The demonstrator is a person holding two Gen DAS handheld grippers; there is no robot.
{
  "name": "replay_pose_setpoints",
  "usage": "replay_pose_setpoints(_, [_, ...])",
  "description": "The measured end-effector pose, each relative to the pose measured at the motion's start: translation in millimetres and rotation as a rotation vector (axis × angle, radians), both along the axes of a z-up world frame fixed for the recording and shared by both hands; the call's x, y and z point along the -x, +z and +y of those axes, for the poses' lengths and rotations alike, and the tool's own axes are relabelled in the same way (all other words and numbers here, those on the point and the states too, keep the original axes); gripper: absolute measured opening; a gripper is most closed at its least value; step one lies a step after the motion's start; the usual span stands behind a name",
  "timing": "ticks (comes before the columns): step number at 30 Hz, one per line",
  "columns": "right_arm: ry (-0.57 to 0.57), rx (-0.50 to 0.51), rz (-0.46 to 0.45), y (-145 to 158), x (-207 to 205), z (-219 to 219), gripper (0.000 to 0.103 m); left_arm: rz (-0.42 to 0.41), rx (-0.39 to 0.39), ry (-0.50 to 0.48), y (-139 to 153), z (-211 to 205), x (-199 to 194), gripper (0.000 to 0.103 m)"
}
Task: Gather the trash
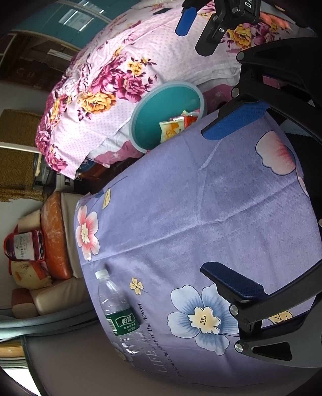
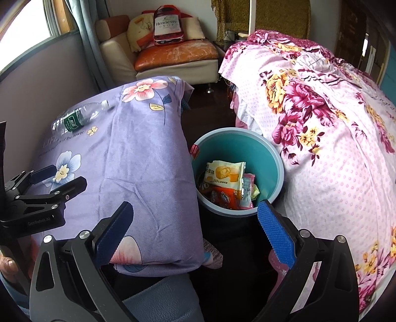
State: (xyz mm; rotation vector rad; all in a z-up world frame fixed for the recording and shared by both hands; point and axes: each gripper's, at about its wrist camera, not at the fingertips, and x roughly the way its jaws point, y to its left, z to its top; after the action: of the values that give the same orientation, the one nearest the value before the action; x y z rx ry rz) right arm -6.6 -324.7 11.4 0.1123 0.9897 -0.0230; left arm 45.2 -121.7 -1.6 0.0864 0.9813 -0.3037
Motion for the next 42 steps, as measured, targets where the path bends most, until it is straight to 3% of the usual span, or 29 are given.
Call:
replay_pose_setpoints(34, [-0.005,-0.031,0.068,-34,-17,-4,0.096,0.041,-0.031,0.038,-29,7,-18,0.099])
replay_pose_setpoints(42, [-0.012,-0.036,0.072,-38,-17,-6,0.096,0.009,-0.026,0.027,-29,8,-16,0.099])
